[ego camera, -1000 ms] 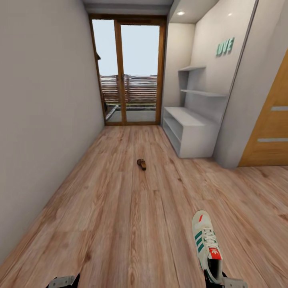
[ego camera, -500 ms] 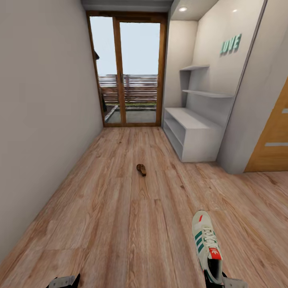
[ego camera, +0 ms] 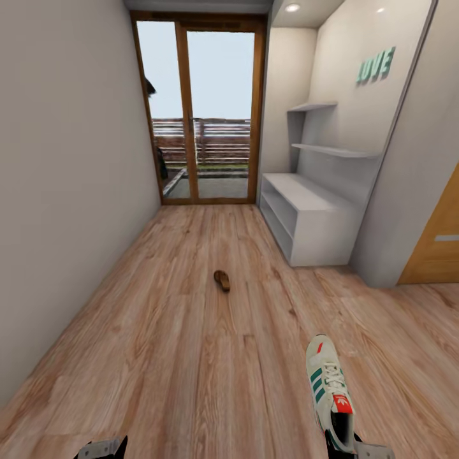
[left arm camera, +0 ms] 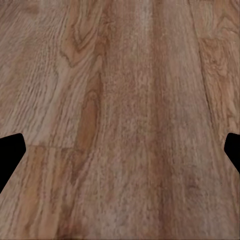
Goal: Pick up the two gym shoes and the two sandals from the corridor floor and place them onto the hallstand (shoe rack) in the corridor, making sure they are on the rack and not on the floor. Arrange them so the two gym shoes are next to each other and the two sandals are next to each other.
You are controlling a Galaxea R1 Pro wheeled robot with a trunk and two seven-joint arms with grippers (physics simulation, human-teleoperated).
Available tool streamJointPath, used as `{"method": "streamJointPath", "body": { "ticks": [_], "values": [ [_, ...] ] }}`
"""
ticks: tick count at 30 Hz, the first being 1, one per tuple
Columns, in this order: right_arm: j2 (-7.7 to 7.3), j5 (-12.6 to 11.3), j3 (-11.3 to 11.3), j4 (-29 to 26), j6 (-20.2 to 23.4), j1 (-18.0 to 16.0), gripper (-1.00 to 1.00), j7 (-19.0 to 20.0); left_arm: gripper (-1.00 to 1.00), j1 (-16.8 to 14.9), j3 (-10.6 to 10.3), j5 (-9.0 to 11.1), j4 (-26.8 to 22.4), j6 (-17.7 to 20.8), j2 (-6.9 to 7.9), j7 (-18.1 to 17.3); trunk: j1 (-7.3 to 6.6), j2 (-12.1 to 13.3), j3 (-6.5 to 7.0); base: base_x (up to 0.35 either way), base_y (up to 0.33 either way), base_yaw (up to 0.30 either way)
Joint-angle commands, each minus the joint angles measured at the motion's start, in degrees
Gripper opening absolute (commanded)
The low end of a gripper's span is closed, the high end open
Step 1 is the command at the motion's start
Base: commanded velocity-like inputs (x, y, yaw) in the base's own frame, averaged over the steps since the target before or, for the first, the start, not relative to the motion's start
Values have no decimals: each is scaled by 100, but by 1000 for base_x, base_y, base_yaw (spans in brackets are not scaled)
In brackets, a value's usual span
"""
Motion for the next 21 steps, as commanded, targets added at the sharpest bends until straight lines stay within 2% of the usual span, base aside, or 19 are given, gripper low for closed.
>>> {"method": "streamJointPath", "body": {
  "ticks": [1, 6, 12, 21],
  "values": [
    [-1, -51, 15, 3, -17, -3, -100, 9, 100, -3, 16, 60, 5, -3, -1, -58, 2, -2, -5, 339, -77, 0],
    [-1, -51, 18, 3, -17, -3, -100, 9, 100, -3, 16, 60, 5, -3, -1, -58, 2, -2, -5, 339, -77, 1],
    [-1, -53, 24, 3, -17, -3, -100, 9, 100, -3, 16, 60, 5, -3, -1, -58, 2, -2, -5, 340, -77, 135],
    [-1, -51, 29, 3, -17, -3, -100, 9, 100, -3, 16, 60, 5, -3, -1, -58, 2, -2, -5, 340, -79, 11]
  ]
}}
